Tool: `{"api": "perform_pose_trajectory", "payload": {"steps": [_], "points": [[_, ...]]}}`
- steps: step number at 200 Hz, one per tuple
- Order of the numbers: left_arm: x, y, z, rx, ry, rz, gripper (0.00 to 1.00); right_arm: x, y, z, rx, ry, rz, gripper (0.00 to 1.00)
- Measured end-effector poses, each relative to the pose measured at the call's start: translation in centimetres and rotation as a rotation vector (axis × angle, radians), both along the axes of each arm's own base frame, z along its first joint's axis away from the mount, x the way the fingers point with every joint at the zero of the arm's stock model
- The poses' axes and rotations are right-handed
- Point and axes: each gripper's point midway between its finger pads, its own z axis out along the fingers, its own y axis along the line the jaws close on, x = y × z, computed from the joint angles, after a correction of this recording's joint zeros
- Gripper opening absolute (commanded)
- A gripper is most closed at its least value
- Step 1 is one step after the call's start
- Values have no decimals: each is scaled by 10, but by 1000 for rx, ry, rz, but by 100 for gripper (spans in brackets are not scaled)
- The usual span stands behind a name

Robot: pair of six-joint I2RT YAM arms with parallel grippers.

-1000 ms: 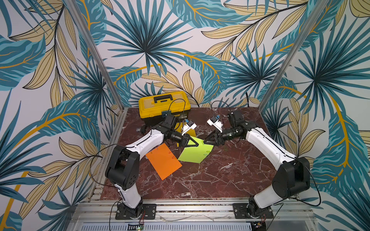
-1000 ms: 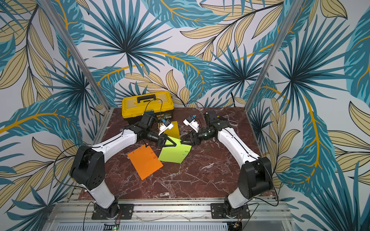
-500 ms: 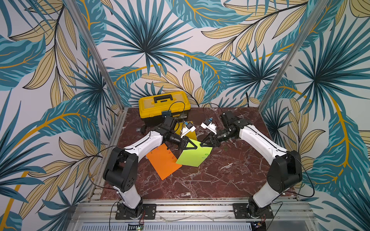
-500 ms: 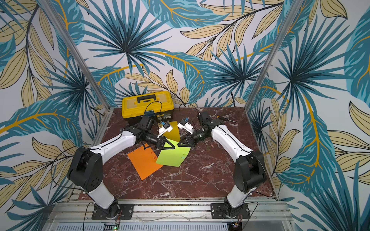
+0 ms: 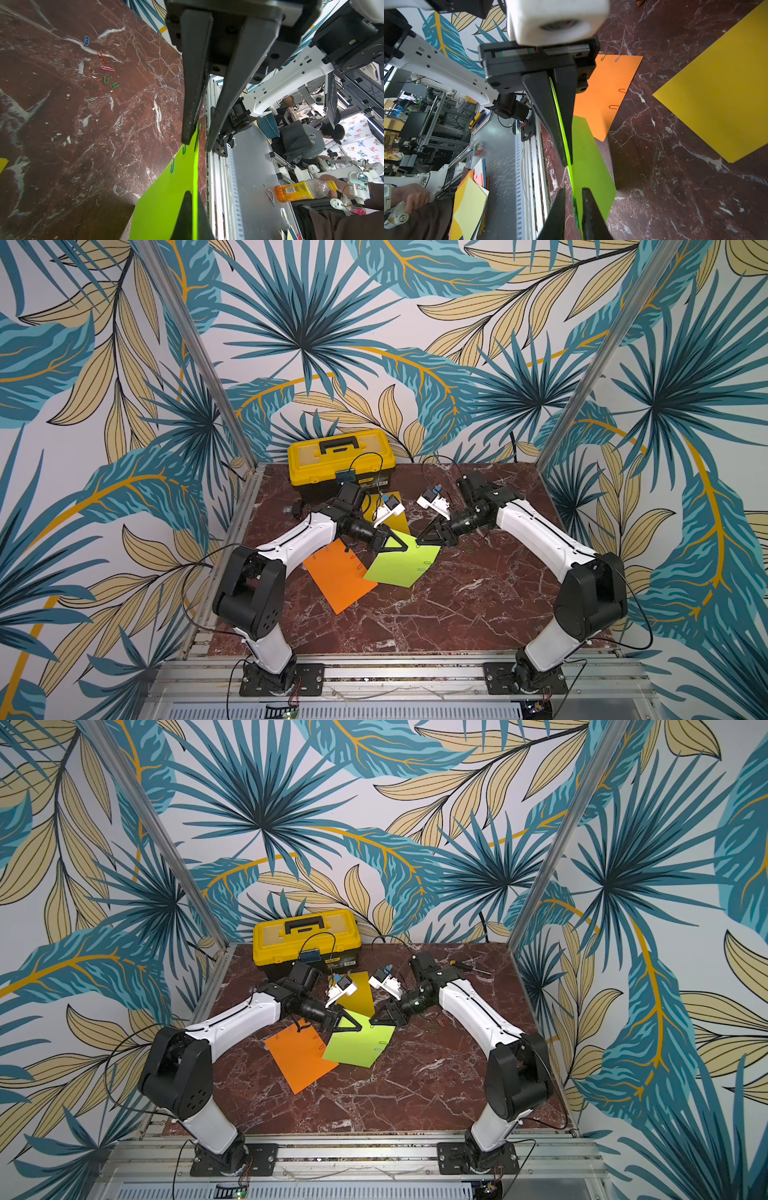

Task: Unclip the paperclips from the documents
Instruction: Remove the paper clip from the document.

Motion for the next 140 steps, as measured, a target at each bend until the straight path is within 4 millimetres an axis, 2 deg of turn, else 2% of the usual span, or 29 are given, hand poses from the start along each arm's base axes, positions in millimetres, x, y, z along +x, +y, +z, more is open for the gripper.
{"api": "perform_pose_trajectory", "payload": {"steps": [25,90,140], "points": [[0,1,1,3,-4,3,0,0,0,0,0,0,1,18],[1,3,3,4,-13,11,0,-1,0,1,5,4,3,5],[1,3,2,3,-21,9,0,0,-1,1,12,11,-2,3]]}}
